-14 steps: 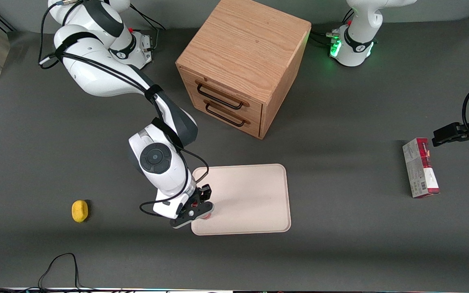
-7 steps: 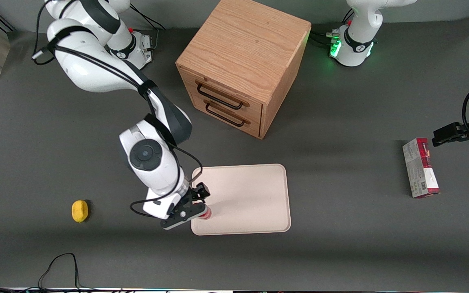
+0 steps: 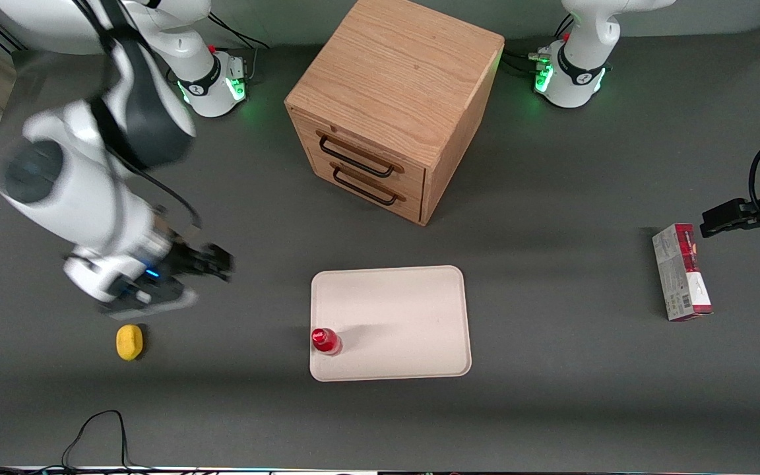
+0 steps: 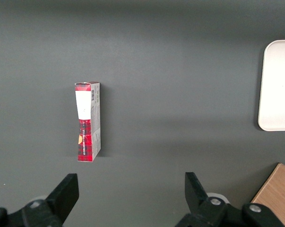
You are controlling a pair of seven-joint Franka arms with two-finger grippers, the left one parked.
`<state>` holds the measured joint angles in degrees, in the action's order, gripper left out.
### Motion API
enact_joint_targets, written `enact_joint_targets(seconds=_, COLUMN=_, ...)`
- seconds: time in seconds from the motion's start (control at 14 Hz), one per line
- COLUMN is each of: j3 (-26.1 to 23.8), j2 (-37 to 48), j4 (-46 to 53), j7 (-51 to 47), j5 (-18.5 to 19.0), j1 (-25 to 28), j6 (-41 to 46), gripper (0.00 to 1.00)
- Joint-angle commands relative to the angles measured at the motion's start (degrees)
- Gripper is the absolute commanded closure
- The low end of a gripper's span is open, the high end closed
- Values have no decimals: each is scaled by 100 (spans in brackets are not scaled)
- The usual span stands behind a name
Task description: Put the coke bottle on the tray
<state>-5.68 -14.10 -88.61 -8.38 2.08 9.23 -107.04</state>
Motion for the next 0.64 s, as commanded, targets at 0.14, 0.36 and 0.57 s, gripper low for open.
enact_joint_targets(seconds=0.14, j3=725, j2=1953, j4=-1685, j7=318, j5=-191, j1=44, j6=559, gripper=0)
enact_joint_targets(seconds=0.36, j3=954, j2=2105, j4=-1633, j7=380, j5=-191, j1=44, j6=754, gripper=0)
enact_joint_targets(seconds=0.57, j3=1008, j2=1938, j4=-1397, j7=381, j5=-401, j1=27, j6=798, gripper=0)
